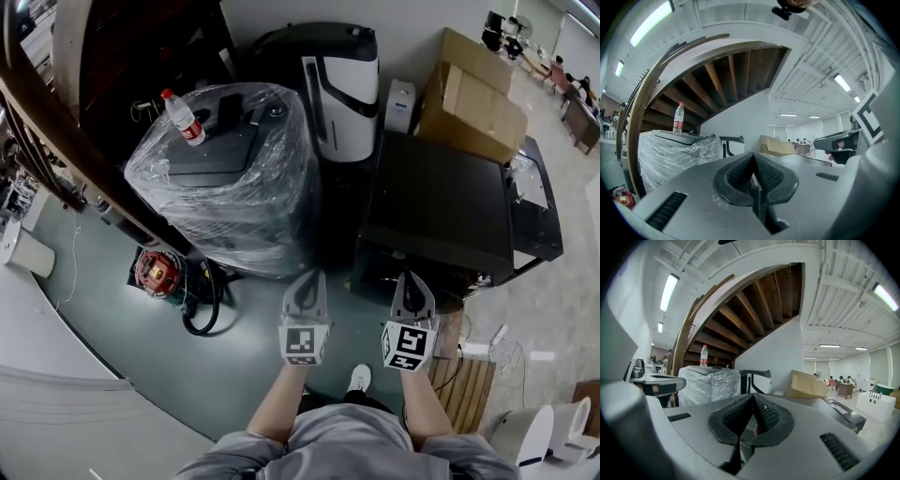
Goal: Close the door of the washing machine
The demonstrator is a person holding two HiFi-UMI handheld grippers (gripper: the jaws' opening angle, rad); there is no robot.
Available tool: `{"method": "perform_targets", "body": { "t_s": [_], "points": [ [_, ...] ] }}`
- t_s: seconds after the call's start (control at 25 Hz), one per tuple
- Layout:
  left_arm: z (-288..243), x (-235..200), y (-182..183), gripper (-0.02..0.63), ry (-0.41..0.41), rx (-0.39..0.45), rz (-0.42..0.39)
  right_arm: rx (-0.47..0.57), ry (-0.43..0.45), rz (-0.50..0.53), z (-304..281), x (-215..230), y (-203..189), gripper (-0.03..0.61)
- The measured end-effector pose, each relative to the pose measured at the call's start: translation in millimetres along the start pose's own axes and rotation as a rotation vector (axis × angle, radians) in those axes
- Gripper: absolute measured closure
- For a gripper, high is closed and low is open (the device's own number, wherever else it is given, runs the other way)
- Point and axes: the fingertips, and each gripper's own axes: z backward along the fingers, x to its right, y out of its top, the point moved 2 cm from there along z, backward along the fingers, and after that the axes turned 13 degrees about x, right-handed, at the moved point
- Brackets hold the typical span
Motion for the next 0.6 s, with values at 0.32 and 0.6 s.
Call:
{"method": "perform_targets", "body": {
  "t_s": [0.32, 0.6],
  "points": [
    [20.7, -15.4, 16.6, 0.615, 0.02, 0.002, -0.02, 0.024, 0.06, -0.027, 6.9, -24.9, 21.7, 0.58],
    [25.5, -14.6, 28.2, 0.615, 0.029, 0.016, -0.017, 0.035, 0.089, -0.039, 5.9, -43.7, 23.3, 0.58]
  ]
}}
